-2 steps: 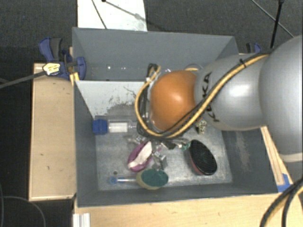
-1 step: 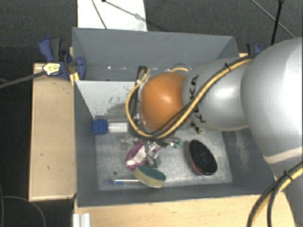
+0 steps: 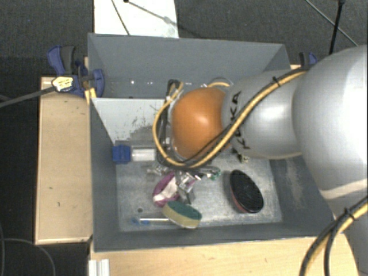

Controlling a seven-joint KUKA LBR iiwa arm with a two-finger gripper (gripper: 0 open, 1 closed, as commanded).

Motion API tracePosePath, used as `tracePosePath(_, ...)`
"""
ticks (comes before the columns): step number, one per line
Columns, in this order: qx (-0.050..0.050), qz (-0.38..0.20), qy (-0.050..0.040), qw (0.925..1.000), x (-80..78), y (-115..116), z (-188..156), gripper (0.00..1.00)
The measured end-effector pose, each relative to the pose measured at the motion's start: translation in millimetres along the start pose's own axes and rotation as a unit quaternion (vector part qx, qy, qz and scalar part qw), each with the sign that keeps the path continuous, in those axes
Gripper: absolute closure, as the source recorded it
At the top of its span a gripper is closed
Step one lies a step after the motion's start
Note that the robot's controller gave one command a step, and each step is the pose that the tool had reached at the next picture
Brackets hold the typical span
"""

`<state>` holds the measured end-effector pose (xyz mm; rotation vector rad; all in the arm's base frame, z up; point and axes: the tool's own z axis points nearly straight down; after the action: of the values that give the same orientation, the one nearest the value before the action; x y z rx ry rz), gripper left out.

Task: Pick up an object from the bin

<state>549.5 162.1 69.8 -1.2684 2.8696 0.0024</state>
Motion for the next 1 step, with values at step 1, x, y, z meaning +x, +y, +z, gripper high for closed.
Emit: tracePosePath(1, 0.000, 0.001, 0.0003, 1.0000, 0.1, 0.3, 0.5, 1.00)
